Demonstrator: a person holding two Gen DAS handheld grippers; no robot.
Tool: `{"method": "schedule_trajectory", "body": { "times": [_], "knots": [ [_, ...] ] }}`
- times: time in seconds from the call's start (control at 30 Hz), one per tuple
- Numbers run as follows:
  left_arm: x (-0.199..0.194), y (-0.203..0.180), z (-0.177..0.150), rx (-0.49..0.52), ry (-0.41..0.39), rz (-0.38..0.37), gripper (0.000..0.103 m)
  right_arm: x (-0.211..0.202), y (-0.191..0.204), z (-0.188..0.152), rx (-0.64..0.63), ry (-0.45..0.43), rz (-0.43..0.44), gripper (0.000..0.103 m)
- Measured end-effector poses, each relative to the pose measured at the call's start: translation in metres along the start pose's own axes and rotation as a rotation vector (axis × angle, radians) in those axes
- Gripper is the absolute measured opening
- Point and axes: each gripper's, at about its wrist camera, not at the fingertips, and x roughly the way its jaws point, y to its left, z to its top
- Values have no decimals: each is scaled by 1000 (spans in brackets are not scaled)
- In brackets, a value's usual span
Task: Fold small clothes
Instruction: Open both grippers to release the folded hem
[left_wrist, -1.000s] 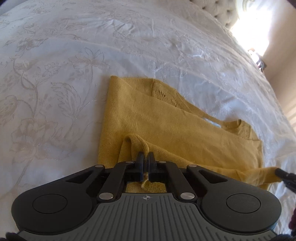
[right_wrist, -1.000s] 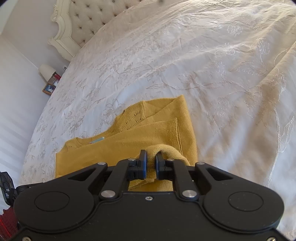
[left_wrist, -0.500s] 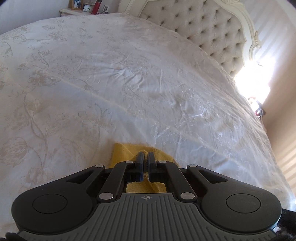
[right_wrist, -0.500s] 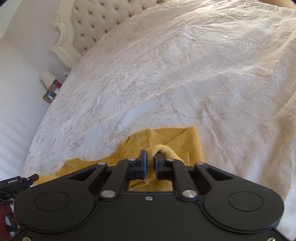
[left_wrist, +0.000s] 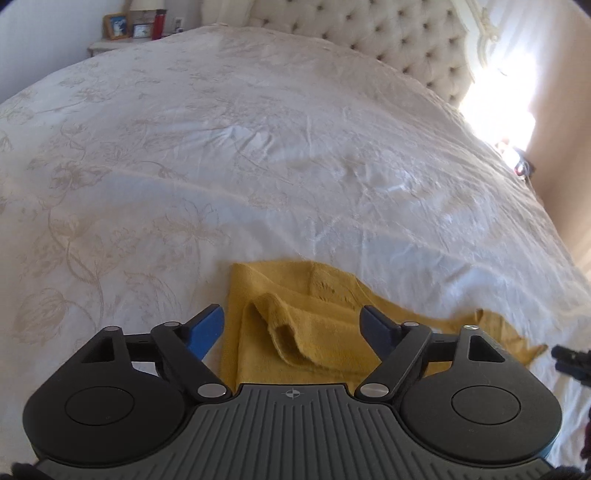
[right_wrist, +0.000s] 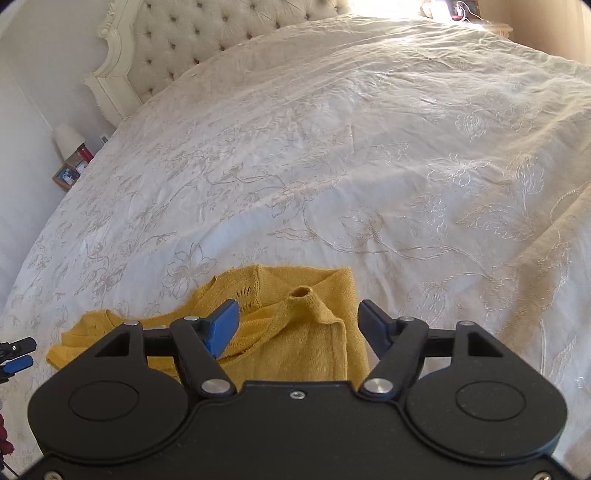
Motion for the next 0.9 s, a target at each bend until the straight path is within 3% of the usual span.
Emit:
{"method": "schedule_trajectory", "body": {
  "times": [0.2,0.4,0.63,0.9],
  "knots": [
    [12,-38,-40,127,123,-59,86,5,47,-29,-205,81,46,85],
    [42,-50,-47,162,174,-46,86,38,82,-43,-348,162,73,87],
    [83,-36,-15,201,192,-30,87,84,83,-27,-426,203,17,87],
    [102,-16,44,160,126,18,88,94,72,28,-346,109,-39,87]
  ]
}}
